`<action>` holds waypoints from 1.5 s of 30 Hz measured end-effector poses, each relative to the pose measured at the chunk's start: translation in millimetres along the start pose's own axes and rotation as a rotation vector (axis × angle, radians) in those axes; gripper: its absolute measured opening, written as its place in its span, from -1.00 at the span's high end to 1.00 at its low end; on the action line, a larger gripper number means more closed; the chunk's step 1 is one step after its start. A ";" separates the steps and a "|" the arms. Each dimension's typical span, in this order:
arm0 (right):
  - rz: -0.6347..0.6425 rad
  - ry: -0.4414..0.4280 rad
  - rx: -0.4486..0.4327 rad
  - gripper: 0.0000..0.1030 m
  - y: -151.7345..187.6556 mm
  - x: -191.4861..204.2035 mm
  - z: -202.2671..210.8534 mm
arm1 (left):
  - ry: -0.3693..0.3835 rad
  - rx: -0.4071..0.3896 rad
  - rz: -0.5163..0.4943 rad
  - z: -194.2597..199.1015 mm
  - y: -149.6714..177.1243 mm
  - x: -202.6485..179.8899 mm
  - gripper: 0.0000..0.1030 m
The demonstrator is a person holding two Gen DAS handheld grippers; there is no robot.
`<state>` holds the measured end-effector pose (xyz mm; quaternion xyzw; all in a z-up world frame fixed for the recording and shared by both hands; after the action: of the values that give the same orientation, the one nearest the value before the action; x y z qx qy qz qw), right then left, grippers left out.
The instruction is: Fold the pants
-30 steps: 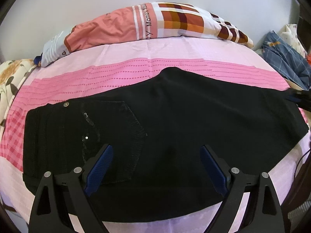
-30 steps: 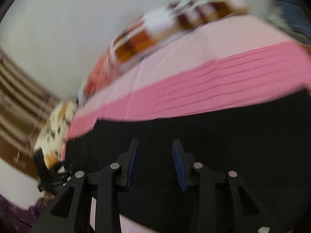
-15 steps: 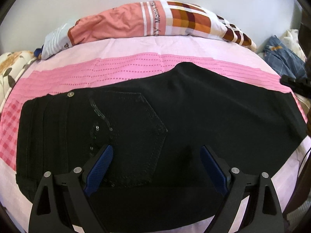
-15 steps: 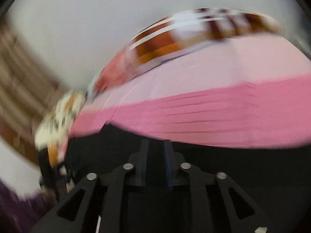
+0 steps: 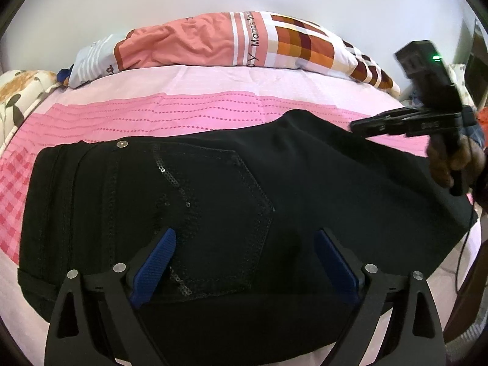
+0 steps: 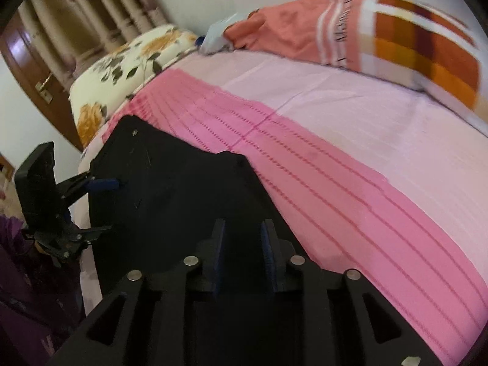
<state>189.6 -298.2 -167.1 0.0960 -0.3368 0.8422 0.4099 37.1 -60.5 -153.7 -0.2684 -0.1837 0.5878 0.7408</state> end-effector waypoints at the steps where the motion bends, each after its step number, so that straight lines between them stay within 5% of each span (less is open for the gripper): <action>1: 0.014 0.007 0.017 0.53 -3.0 0.9 -8.2 | 0.004 -0.004 0.001 -0.3 0.3 0.3 -0.83; 7: 0.017 -0.039 0.032 0.50 -15.8 2.7 -34.4 | 0.009 -0.012 -0.010 -0.6 2.3 -0.3 -0.88; 9: 0.040 -0.023 0.036 0.89 -18.8 5.7 -40.6 | 0.014 -0.016 -0.008 -0.2 3.0 0.1 -0.88; 17: -0.025 0.032 -0.021 1.00 -27.0 -15.1 -44.9 | 0.023 -0.049 -0.028 -0.8 9.5 -0.7 -0.90; 21: -0.056 -0.047 -0.078 0.87 -30.2 -17.2 -33.6 | 0.033 -0.052 -0.028 -0.4 9.2 0.2 -0.92; 25: -0.047 -0.089 -0.048 0.78 -32.7 -15.9 -35.9 | 0.051 -0.057 -0.011 0.4 8.0 2.8 -0.93; 29: 0.004 -0.108 0.010 0.37 -37.6 -4.8 -50.9 | 0.062 -0.066 0.001 1.1 7.6 4.3 -0.93; 32: 0.015 -0.123 0.018 0.38 -41.7 -2.6 -56.9 | 0.065 -0.071 0.002 1.2 8.0 4.1 -0.94; 36: 0.061 -0.138 0.023 0.78 -47.0 5.8 -59.8 | 0.067 -0.077 0.000 0.8 9.7 3.9 -0.96; 45: 0.039 -0.039 -0.036 0.91 -51.4 -4.6 -65.4 | 0.072 -0.086 -0.001 -0.6 10.8 4.1 -0.99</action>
<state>238.8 -236.3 -193.4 0.0984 -0.3615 0.8420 0.3883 30.1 -54.8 -161.0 -0.3207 -0.1819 0.5691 0.7349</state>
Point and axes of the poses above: each gripper's, at about its wrist camera, not at the fingertips, and z roughly against the way its jaws point, x to its left, y to its underside, the point moved 1 cm from there along -z, roughly the way its jaws point, and after that the axes turned 7 degrees about -y, right-handed, at the moved point
